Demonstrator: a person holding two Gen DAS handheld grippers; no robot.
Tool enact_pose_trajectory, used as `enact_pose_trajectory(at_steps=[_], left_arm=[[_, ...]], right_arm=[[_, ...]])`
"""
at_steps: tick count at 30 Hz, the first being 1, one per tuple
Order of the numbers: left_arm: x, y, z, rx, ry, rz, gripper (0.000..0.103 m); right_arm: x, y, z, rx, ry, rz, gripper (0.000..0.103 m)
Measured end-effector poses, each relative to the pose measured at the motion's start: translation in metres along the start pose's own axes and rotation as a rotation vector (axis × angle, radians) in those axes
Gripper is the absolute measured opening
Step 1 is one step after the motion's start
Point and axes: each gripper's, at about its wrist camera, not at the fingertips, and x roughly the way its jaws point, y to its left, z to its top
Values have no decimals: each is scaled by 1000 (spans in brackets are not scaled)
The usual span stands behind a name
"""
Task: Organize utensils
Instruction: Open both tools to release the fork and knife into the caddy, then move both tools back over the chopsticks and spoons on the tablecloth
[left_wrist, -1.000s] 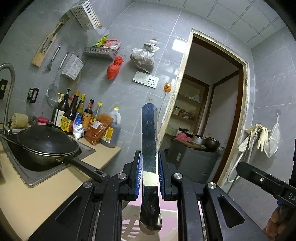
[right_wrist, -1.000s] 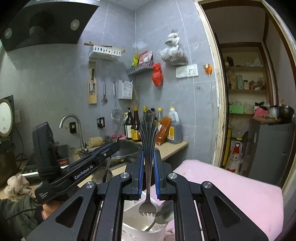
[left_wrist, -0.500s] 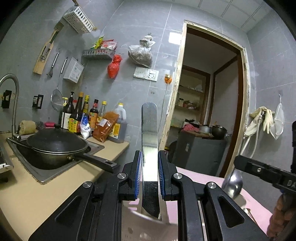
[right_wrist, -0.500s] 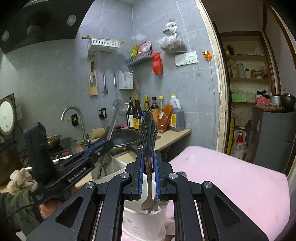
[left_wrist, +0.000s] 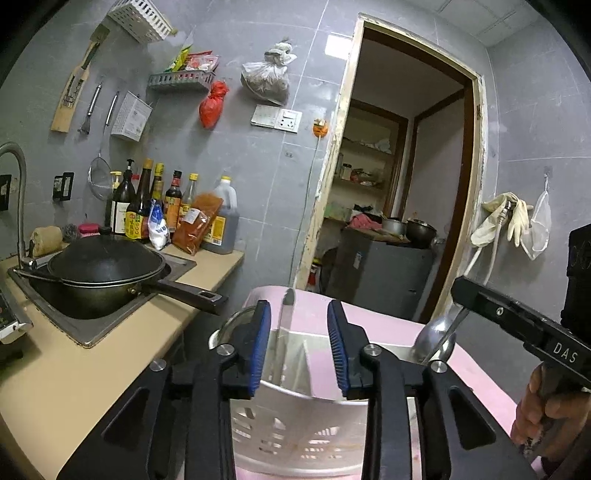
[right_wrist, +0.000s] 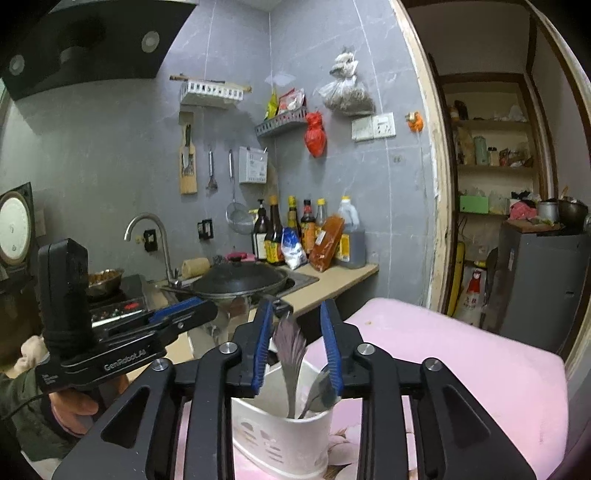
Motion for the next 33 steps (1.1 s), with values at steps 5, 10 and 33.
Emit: enact_pose_trajectory(at_steps=[5, 10, 33], left_arm=[[-12, -28, 7, 48, 18, 1, 46], [-21, -60, 7, 84, 11, -27, 78], [17, -187, -67, 183, 257, -224, 94]], right_arm=[[-28, -5, 6, -19, -53, -70, 54], [-62, -21, 3, -13, -93, -164, 82], [-161, -127, -73, 57, 105, -495, 103]])
